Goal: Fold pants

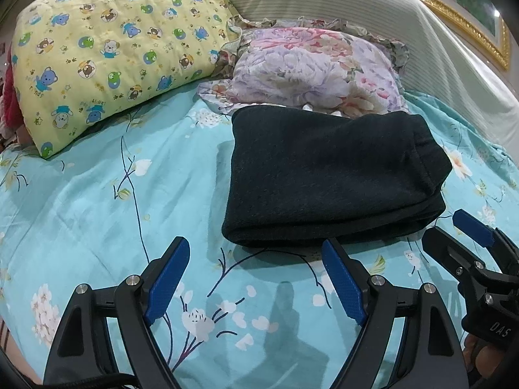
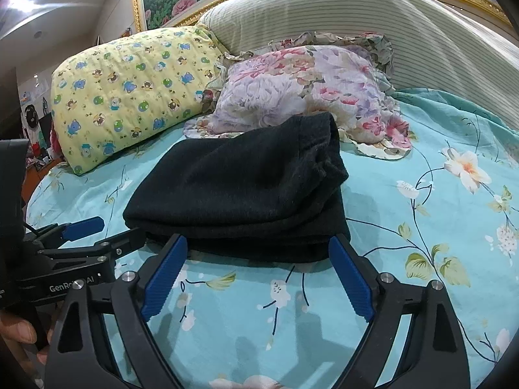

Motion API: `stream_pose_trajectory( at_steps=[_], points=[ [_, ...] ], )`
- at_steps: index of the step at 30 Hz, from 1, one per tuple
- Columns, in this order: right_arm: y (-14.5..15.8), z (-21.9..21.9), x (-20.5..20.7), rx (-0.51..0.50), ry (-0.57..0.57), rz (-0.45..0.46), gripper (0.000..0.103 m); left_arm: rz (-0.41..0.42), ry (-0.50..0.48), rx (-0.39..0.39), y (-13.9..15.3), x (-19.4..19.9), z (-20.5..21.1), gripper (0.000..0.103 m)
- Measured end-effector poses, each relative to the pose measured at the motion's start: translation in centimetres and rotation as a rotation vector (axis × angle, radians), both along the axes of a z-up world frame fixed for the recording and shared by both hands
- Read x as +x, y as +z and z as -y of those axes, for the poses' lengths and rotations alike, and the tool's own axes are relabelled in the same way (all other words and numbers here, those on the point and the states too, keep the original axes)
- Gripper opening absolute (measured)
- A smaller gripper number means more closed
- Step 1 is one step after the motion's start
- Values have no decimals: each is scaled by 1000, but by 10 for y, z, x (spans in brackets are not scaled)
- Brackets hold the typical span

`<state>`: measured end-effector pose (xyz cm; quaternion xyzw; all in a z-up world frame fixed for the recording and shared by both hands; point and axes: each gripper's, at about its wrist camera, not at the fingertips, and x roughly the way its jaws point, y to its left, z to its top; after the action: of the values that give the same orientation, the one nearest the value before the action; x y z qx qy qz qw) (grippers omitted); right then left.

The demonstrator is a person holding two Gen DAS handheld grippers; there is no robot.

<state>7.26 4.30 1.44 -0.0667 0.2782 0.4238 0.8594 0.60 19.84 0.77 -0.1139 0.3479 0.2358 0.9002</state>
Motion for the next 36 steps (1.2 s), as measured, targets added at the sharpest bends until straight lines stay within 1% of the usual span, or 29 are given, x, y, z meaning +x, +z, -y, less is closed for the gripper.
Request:
stream_pose_trajectory(
  at_steps=[13,31,36],
  points=[
    [-8,-6,0,-20,9,-14,90,-12,15,11,-4,1,-1,84],
    [-7,-4,0,7,3,2,91,-17,12,32,-6,-2,3,86],
    [-4,-4,-4,22,8,15,92,-6,10,38,-4,-5,6,86]
  ],
)
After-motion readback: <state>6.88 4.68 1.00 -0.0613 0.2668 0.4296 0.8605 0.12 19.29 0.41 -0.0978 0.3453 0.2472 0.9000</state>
